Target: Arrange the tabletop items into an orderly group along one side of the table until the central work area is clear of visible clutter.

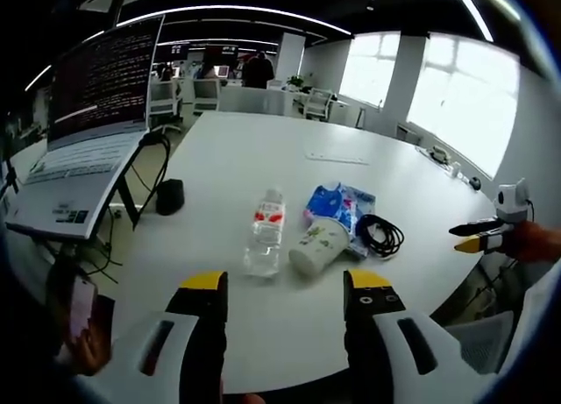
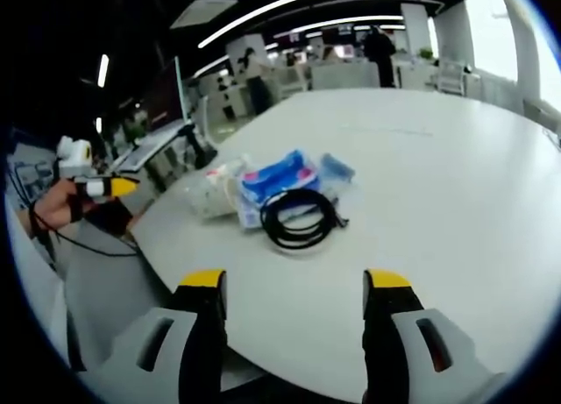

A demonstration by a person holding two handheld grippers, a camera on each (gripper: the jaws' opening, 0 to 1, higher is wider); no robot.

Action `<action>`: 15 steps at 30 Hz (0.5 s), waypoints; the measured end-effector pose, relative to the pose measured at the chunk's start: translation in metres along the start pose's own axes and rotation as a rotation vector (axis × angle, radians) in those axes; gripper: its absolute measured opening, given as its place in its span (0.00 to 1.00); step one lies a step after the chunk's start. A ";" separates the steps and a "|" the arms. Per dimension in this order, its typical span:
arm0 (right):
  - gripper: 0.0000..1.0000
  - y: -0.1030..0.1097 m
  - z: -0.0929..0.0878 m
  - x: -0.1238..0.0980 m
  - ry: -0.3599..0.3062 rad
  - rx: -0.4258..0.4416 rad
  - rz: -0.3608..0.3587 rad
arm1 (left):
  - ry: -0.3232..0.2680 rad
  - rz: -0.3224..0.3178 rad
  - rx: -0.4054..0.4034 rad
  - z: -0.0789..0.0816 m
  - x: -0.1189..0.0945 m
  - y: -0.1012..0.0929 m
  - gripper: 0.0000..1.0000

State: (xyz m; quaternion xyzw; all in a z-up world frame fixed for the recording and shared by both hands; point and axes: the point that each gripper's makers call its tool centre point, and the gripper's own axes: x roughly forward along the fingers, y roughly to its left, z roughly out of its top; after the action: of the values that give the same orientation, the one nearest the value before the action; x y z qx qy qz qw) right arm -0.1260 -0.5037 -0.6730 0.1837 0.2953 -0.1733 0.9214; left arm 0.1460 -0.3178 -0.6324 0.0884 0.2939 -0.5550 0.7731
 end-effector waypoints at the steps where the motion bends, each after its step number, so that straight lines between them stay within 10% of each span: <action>1: 0.62 0.000 0.000 0.000 0.000 0.000 0.000 | 0.001 0.001 0.001 0.000 0.000 0.000 0.52; 15: 0.61 0.004 0.000 0.001 -0.002 0.004 0.005 | 0.000 0.000 -0.013 0.003 0.006 0.005 0.50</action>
State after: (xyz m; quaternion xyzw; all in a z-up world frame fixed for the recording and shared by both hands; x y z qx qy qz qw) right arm -0.1231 -0.5006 -0.6728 0.1862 0.2937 -0.1720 0.9217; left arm 0.1531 -0.3219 -0.6339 0.0833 0.2975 -0.5532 0.7736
